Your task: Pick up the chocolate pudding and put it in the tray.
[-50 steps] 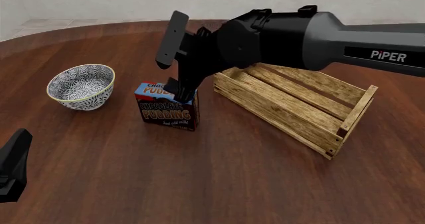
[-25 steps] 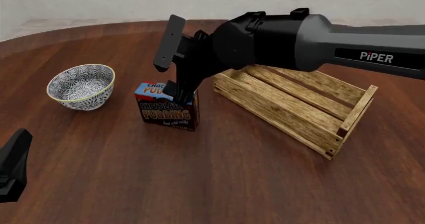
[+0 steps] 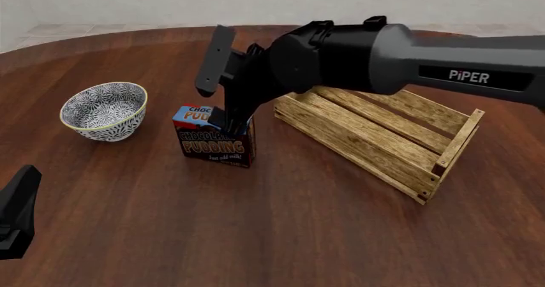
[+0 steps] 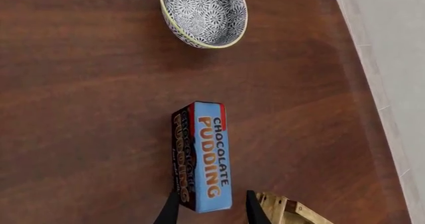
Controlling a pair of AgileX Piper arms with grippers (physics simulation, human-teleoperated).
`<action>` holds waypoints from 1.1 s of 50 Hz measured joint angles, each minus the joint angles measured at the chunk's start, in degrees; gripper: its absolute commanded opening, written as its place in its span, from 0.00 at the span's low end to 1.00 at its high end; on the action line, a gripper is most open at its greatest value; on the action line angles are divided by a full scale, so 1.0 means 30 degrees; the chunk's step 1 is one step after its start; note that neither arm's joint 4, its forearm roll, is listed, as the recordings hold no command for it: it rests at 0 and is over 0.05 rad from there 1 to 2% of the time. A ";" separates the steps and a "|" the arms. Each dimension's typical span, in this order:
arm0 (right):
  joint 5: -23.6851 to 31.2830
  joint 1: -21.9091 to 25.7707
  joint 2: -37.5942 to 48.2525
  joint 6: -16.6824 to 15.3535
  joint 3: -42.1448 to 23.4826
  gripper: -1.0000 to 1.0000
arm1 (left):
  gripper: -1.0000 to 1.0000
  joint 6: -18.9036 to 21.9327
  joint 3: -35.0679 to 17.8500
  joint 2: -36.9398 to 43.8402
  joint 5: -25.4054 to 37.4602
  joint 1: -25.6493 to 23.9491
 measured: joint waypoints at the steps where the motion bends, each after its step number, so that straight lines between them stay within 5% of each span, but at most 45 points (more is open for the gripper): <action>1: -0.0002 0.0000 0.0016 0.0000 -0.0007 1.00 | 1.00 0.0000 0.0000 0.0000 0.0000 0.0000; 55: -0.0164 0.0232 0.1033 0.0102 -0.0322 1.00 | 1.00 0.0000 0.0000 0.0000 0.0000 0.0000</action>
